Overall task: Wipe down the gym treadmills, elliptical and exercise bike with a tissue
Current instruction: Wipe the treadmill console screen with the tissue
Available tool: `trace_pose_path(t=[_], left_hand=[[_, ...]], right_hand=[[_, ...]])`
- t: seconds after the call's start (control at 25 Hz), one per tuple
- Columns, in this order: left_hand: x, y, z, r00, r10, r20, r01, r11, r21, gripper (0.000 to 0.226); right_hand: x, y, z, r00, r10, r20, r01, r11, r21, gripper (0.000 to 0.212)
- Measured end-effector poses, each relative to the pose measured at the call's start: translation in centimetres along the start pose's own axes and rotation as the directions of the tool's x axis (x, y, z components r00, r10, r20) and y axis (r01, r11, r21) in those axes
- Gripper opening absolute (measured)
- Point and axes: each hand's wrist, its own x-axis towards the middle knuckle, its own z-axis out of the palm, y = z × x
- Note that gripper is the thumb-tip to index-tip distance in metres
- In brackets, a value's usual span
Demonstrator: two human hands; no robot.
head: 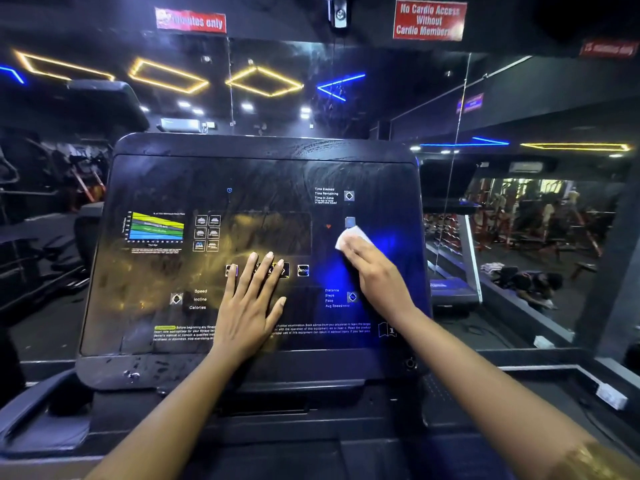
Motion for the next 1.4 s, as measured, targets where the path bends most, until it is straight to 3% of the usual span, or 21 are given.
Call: trace_pose_path(t=[0.2, 0.32, 0.4, 0.56, 0.72, 0.96, 1.04, 1.16, 1.24, 1.32, 1.4], left_hand=[[0.0, -0.1, 0.1, 1.000, 0.015, -0.013, -0.014, 1.000, 0.015, 0.059], [-0.1, -0.1, 0.1, 1.000, 0.012, -0.016, -0.012, 1.000, 0.020, 0.059], [-0.1, 0.0, 0.1, 1.000, 0.011, -0.016, -0.011, 1.000, 0.019, 0.059], [-0.1, -0.1, 0.0, 1.000, 0.009, -0.008, -0.009, 1.000, 0.017, 0.059], [-0.1, -0.1, 0.1, 1.000, 0.011, -0.010, -0.011, 1.000, 0.013, 0.059], [-0.2, 0.0, 0.0, 1.000, 0.013, -0.004, -0.013, 1.000, 0.002, 0.058], [-0.1, 0.0, -0.2, 1.000, 0.009, 0.004, -0.009, 1.000, -0.011, 0.059], [-0.4, 0.6, -0.4, 1.000, 0.019, 0.011, -0.018, 0.997, -0.072, 0.059], [-1.0, 2.1, -0.3, 0.997, 0.080, 0.020, -0.077, 0.993, -0.092, 0.059], [-1.8, 3.4, 0.1, 0.990, 0.130, 0.049, -0.125, 0.987, -0.098, 0.060], [-2.2, 3.7, 0.3, 0.989, 0.133, 0.058, -0.129, 0.989, -0.077, 0.060]], right_hand=[[-8.3, -3.5, 1.4, 0.928, -0.322, 0.188, 0.317, 0.947, 0.060, 0.055], [-8.4, -3.4, 0.1, 0.870, -0.450, 0.201, 0.445, 0.893, 0.074, 0.051], [-5.5, -2.6, -0.2, 0.915, -0.385, 0.124, 0.376, 0.922, 0.093, 0.044], [0.9, -1.9, 0.7, 0.995, -0.099, 0.011, 0.098, 0.993, 0.069, 0.036], [-2.9, -3.8, 2.4, 0.973, -0.211, 0.094, 0.202, 0.974, 0.101, 0.044], [-10.7, -3.6, 0.6, 0.857, -0.449, 0.251, 0.429, 0.893, 0.134, 0.050], [-10.6, -2.2, -0.6, 0.888, -0.403, 0.222, 0.389, 0.915, 0.108, 0.049], [-7.6, 1.0, -2.4, 0.990, -0.094, 0.107, 0.091, 0.995, 0.034, 0.042], [-6.0, 1.8, -2.9, 0.997, 0.025, 0.071, -0.025, 1.000, -0.001, 0.044], [-6.8, 1.1, -2.2, 0.997, 0.027, 0.077, -0.026, 1.000, -0.018, 0.043], [-9.4, -0.6, -1.3, 0.990, -0.074, 0.122, 0.076, 0.997, -0.012, 0.043]])
